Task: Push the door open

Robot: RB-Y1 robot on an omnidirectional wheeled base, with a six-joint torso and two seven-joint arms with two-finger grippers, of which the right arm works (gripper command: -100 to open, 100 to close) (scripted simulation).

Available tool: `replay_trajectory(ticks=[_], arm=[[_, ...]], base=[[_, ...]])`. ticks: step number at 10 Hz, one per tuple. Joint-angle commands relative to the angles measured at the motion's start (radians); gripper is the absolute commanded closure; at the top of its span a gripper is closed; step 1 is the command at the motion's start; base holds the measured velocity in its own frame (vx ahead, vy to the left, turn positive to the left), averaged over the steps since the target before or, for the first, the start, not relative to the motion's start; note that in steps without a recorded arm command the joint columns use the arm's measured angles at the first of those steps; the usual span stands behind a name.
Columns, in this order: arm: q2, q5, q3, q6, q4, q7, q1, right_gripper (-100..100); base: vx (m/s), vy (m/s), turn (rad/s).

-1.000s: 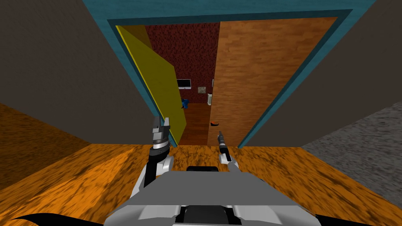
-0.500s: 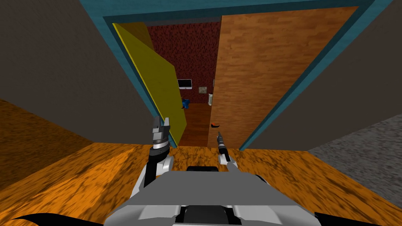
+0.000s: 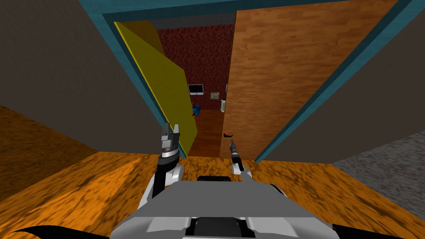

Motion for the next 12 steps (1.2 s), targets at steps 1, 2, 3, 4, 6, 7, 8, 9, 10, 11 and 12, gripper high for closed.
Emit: replay_trajectory(ticks=[1,2,3,4,6,7,8,9,10,11,12], arm=[[-0.007,-0.002,-0.003,-0.012,0.015,-0.002,-0.004,-100],[-0.009,-0.002,-0.005,-0.014,0.016,-0.002,-0.003,-100],[-0.009,-0.003,-0.006,-0.016,0.017,-0.002,-0.001,-100],[-0.008,-0.003,-0.007,-0.018,0.018,-0.002,0.0,-100],[0.001,-0.004,-0.01,-0.022,0.02,-0.002,0.003,-100],[0.008,-0.005,-0.012,-0.024,0.021,-0.002,0.005,-100],[0.004,-0.004,-0.01,-0.015,0.007,-0.001,0.01,-100],[0.004,-0.004,-0.01,-0.015,0.007,-0.001,0.01,100],[0.004,-0.004,-0.01,-0.015,0.007,-0.001,0.01,100],[0.004,-0.004,-0.01,-0.015,0.007,-0.001,0.01,100],[0.004,-0.004,-0.01,-0.015,0.007,-0.001,0.01,100]], base=[[0.156,-0.025,0.023],[0.213,-0.013,0.035],[0.208,0.009,0.027],[0.219,-0.012,0.02],[0.203,-0.025,0.027],[0.204,-0.008,0.033],[0.091,0.003,0.007],[-0.012,-0.003,-0.006],[-0.029,-0.003,0.005],[-0.015,-0.003,0.014],[0.0,0.0,0.0]])
